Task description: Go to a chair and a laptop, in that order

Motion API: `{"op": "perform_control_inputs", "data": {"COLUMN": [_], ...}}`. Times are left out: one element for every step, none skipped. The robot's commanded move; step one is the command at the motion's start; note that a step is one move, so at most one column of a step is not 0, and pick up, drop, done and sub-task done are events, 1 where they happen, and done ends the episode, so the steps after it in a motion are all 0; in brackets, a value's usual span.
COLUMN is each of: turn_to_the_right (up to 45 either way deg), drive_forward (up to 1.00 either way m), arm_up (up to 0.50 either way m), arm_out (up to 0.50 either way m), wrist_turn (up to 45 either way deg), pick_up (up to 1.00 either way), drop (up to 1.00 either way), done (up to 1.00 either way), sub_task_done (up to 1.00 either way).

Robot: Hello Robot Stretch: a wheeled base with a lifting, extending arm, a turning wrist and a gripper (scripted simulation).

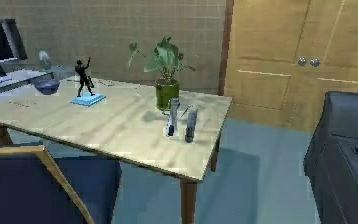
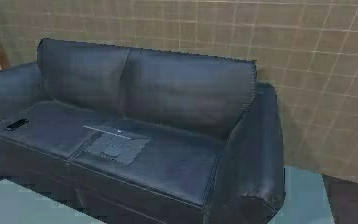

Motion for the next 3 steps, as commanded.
{"op": "perform_control_inputs", "data": {"turn_to_the_right": [45.0, 27.0, 0.0], "drive_forward": [0.00, 0.00, 0.00], "arm_up": [0.00, 0.00, 0.00], "arm_out": [0.00, 0.00, 0.00], "wrist_turn": [0.0, 0.0, 0.0], "pick_up": [0.00, 0.00, 0.00], "drop": [0.00, 0.00, 0.00], "done": [0.00, 0.00, 1.00], "sub_task_done": [0.00, 0.00, 0.00]}}
